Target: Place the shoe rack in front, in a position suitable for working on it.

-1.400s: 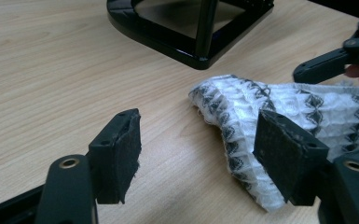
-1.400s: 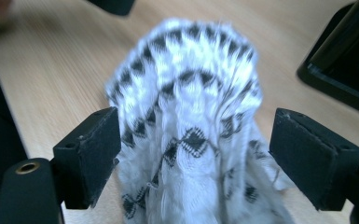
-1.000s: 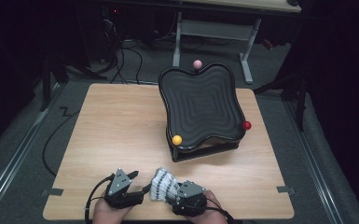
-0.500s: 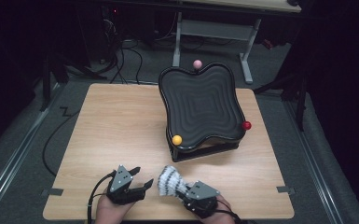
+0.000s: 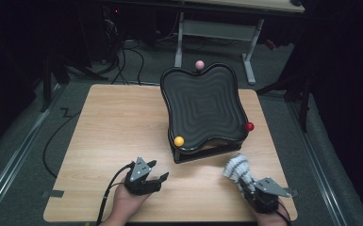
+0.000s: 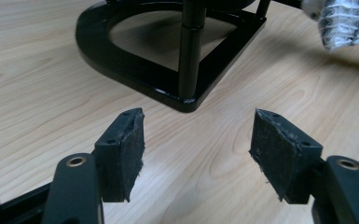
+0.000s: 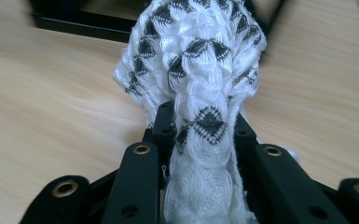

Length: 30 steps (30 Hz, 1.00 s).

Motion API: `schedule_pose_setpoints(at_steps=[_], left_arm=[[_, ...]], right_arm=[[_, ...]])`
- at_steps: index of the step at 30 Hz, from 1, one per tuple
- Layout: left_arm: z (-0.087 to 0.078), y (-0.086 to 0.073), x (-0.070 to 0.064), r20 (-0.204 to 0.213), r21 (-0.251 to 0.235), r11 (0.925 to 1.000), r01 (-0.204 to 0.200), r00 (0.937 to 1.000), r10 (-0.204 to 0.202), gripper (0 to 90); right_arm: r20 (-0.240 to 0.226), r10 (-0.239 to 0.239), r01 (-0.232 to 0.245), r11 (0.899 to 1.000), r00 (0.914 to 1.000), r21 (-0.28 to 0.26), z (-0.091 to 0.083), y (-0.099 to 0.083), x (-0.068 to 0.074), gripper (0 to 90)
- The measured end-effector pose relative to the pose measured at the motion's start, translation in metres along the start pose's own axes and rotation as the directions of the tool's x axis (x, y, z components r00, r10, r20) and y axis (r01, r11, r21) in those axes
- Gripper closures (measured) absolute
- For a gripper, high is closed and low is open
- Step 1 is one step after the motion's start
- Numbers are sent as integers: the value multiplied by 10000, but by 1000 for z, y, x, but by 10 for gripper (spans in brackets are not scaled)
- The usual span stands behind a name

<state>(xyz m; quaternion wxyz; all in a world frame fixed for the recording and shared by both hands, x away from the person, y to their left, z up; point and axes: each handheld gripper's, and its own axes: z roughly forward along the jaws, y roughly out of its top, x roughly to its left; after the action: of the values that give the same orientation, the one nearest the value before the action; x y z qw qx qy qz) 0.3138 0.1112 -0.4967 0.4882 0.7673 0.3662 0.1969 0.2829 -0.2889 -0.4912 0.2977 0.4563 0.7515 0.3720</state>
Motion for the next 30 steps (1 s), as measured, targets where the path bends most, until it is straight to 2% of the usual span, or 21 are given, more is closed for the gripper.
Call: schedule_pose_setpoints(at_steps=[3,4,8,10,13,17,20,23,27,29,30], left_arm=[[9,5,-4,36,1,10000,-27,10000,27,344],[14,6,-7,77,-262,9993,257,9996,-255,344],[22,7,-10,76,-172,9996,221,9997,-220,341],[25,7,-11,40,-200,9994,297,9996,-297,335],[25,8,-11,-8,-360,9986,394,9992,-395,334],[26,9,-9,-129,-330,9984,467,9988,-471,334],[32,13,-9,-156,-277,9956,890,9959,-894,327],[39,19,-4,-481,63,9997,221,9986,-218,339],[60,27,-5,-578,237,9996,-129,9982,143,377],[69,31,-7,-890,224,9986,-478,9948,496,417],[72,33,-7,-894,199,9990,-390,9952,407,454]], right_arm=[[783,647,-668,9975,9948,248,-5,-13,-24,711],[1037,695,-733,9967,9922,334,-6,-17,-30,710],[1673,1064,-1188,9907,9801,659,-5,-31,-49,672],[1604,1417,-1574,9835,9768,896,0,-38,-55,613],[1380,1796,-1922,9777,9740,842,-2,-38,-59,486],[1258,1798,-1839,9827,9756,214,-14,-27,-56,415],[939,1618,-1583,9864,9823,-437,-24,-12,-49,407],[534,1270,-1229,9896,9905,-751,-20,9,-38,413],[354,642,-619,9961,9973,-626,5,35,-24,435],[260,582,-568,9972,9980,-493,18,44,-20,450],[258,603,-591,9972,9978,-448,23,47,-18,456]])
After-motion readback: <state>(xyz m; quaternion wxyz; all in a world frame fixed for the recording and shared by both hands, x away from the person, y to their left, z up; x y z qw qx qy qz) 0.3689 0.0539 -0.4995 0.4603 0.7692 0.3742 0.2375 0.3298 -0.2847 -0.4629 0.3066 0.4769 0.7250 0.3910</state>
